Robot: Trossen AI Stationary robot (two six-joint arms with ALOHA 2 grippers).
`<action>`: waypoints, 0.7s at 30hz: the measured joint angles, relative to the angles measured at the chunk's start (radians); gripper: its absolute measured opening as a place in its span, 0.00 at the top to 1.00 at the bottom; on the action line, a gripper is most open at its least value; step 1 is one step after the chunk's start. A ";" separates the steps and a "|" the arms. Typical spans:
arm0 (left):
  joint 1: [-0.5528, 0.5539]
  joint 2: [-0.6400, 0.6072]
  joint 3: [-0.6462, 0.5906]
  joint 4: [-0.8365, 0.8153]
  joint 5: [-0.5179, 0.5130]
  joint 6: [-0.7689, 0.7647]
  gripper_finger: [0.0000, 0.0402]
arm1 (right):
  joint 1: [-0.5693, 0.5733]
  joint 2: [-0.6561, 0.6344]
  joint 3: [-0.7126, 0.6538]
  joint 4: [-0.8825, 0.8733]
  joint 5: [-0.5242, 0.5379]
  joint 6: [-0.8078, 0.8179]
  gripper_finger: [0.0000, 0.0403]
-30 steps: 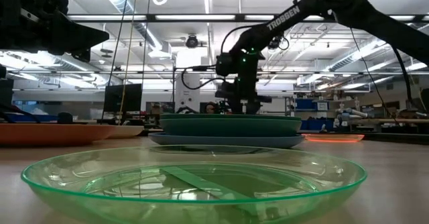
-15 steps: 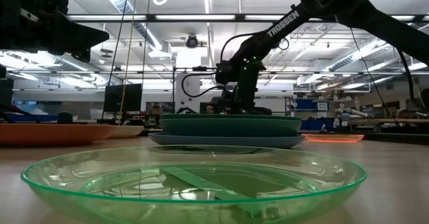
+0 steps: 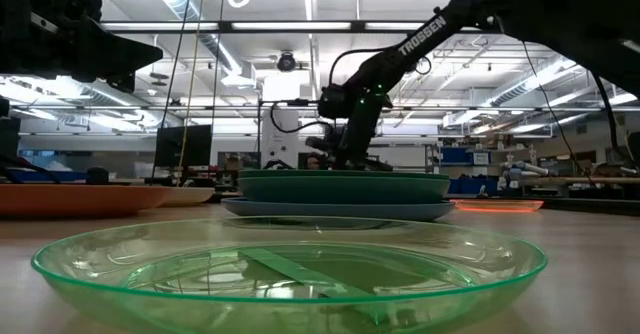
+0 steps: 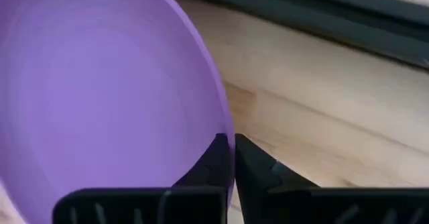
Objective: Stack plastic plates
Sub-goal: Stack the purple plate on top of the green plate
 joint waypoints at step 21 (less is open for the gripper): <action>0.000 0.000 0.000 0.000 0.000 0.000 0.97 | 0.237 -0.198 0.366 -0.767 0.105 -0.071 0.97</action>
